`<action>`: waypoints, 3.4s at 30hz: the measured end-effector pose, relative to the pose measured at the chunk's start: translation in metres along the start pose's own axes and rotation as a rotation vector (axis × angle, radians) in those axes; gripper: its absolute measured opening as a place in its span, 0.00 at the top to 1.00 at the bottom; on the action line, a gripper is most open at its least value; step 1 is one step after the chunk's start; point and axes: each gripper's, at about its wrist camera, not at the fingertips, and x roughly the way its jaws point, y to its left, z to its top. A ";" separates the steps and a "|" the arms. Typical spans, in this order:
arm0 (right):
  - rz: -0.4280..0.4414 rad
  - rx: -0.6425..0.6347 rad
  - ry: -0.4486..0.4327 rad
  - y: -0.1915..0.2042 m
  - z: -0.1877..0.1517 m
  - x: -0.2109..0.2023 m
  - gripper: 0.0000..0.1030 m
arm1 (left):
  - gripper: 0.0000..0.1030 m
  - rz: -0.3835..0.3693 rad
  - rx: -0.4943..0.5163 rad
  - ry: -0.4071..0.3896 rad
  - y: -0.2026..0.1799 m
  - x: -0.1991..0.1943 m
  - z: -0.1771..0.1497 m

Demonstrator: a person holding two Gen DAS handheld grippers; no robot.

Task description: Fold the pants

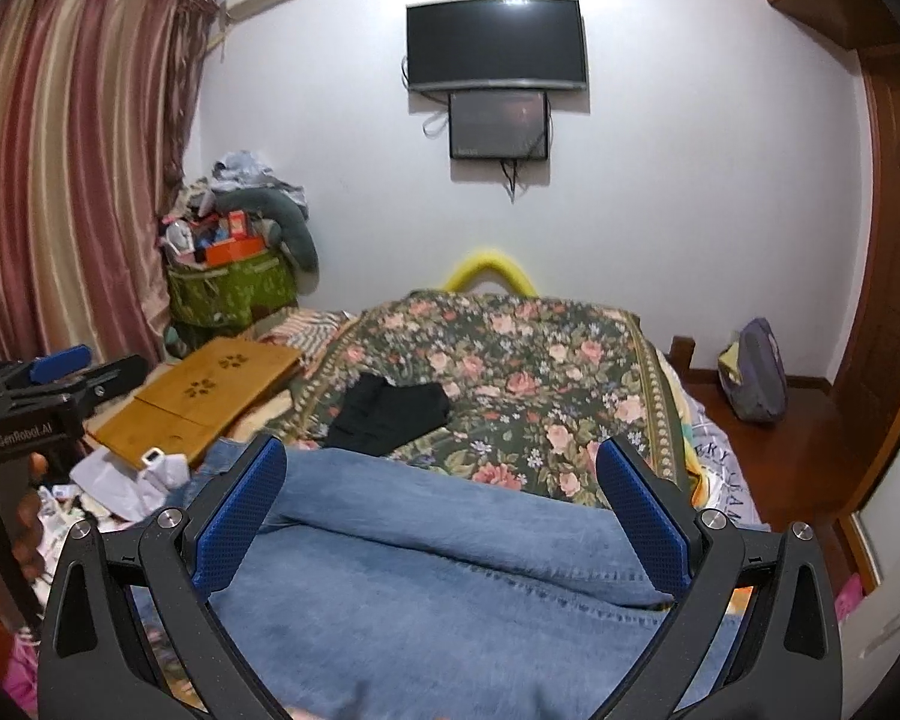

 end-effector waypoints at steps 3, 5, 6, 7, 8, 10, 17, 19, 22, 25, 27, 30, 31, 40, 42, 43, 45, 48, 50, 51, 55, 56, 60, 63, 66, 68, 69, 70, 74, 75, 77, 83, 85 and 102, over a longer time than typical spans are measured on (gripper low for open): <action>-0.017 -0.014 0.025 -0.013 0.003 0.025 0.00 | 0.00 0.016 0.001 0.065 0.019 0.040 0.008; -0.027 -0.030 0.049 -0.023 0.005 0.044 0.00 | 0.00 0.035 0.015 0.105 0.035 0.068 0.012; -0.028 -0.032 0.060 -0.027 0.006 0.051 0.00 | 0.00 0.047 0.024 0.123 0.042 0.080 0.013; -0.031 -0.033 0.074 -0.033 0.007 0.060 0.00 | 0.00 0.062 0.032 0.147 0.050 0.096 0.014; -0.033 -0.032 0.093 -0.038 0.007 0.069 0.00 | 0.00 0.074 0.040 0.164 0.056 0.109 0.014; -0.029 -0.031 0.124 -0.047 0.005 0.085 0.00 | 0.00 0.096 0.051 0.196 0.068 0.133 0.012; -0.011 -0.038 0.263 -0.069 -0.006 0.143 0.01 | 0.00 0.151 0.041 0.435 0.110 0.231 -0.024; -0.003 -0.039 0.305 -0.073 -0.011 0.158 0.04 | 0.00 0.149 0.018 0.487 0.121 0.251 -0.036; 0.010 -0.050 0.377 -0.081 -0.020 0.182 0.10 | 0.07 0.168 -0.017 0.560 0.137 0.282 -0.054; 0.035 -0.053 0.447 -0.087 -0.028 0.206 0.14 | 0.14 0.193 -0.018 0.610 0.148 0.304 -0.067; 0.064 -0.047 0.490 -0.090 -0.033 0.223 0.19 | 0.16 0.187 -0.028 0.647 0.152 0.316 -0.075; 0.110 -0.032 0.547 -0.089 -0.039 0.244 0.27 | 0.17 0.166 -0.066 0.714 0.158 0.330 -0.087; 0.129 -0.021 0.568 -0.088 -0.042 0.250 0.29 | 0.18 0.147 -0.088 0.739 0.159 0.335 -0.092; 0.301 0.004 0.715 -0.065 -0.073 0.272 0.44 | 0.45 0.123 -0.071 0.758 0.151 0.333 -0.095; 0.306 -0.002 0.717 -0.061 -0.079 0.270 0.47 | 0.56 0.127 -0.035 0.738 0.146 0.325 -0.090; 0.304 -0.015 0.707 -0.059 -0.080 0.267 0.51 | 0.64 0.124 -0.012 0.726 0.141 0.318 -0.087; 0.302 -0.037 0.699 -0.055 -0.081 0.264 0.58 | 0.82 0.100 0.019 0.713 0.132 0.311 -0.085; 0.305 -0.037 0.707 -0.058 -0.078 0.263 0.62 | 0.83 0.113 0.075 0.702 0.122 0.305 -0.082; 0.304 -0.024 0.708 -0.061 -0.071 0.263 0.61 | 0.83 0.108 0.069 0.710 0.122 0.306 -0.081; 0.309 -0.004 0.695 -0.064 -0.064 0.263 0.61 | 0.83 0.099 0.052 0.718 0.124 0.307 -0.080; 0.329 0.043 0.653 -0.063 -0.048 0.270 0.61 | 0.76 0.061 -0.027 0.749 0.136 0.317 -0.080; 0.322 0.030 0.658 -0.059 -0.049 0.273 0.61 | 0.69 0.063 -0.039 0.754 0.136 0.320 -0.082; 0.293 -0.053 0.681 -0.042 -0.060 0.284 0.60 | 0.62 0.074 -0.075 0.776 0.143 0.335 -0.086; 0.329 -0.046 0.711 -0.039 -0.063 0.281 0.60 | 0.62 0.070 -0.097 0.789 0.146 0.346 -0.089; 0.333 -0.097 0.712 -0.032 -0.068 0.276 0.60 | 0.62 0.069 -0.104 0.783 0.145 0.352 -0.089; 0.322 -0.113 0.705 -0.029 -0.070 0.276 0.62 | 0.68 0.076 -0.089 0.774 0.142 0.354 -0.088; 0.319 -0.110 0.703 -0.028 -0.071 0.275 0.64 | 0.68 0.084 -0.074 0.770 0.140 0.354 -0.089; 0.321 -0.110 0.701 -0.028 -0.072 0.274 0.67 | 0.72 0.096 -0.058 0.762 0.136 0.352 -0.088; 0.314 -0.179 0.681 -0.016 -0.076 0.267 0.91 | 0.86 0.120 -0.011 0.709 0.127 0.340 -0.078; 0.307 -0.193 0.674 -0.013 -0.077 0.265 0.93 | 0.87 0.126 0.002 0.692 0.124 0.336 -0.073; 0.288 -0.211 0.653 -0.012 -0.075 0.262 0.94 | 0.91 0.134 0.009 0.660 0.122 0.326 -0.063; 0.208 -0.154 0.477 -0.025 -0.029 0.234 0.95 | 0.91 0.077 -0.025 0.525 0.129 0.273 -0.015; 0.210 -0.130 0.438 -0.029 -0.013 0.219 0.95 | 0.91 0.049 -0.033 0.487 0.131 0.251 -0.002; 0.274 -0.089 0.380 0.006 -0.047 0.071 0.95 | 0.91 -0.034 0.055 0.374 0.135 0.099 -0.047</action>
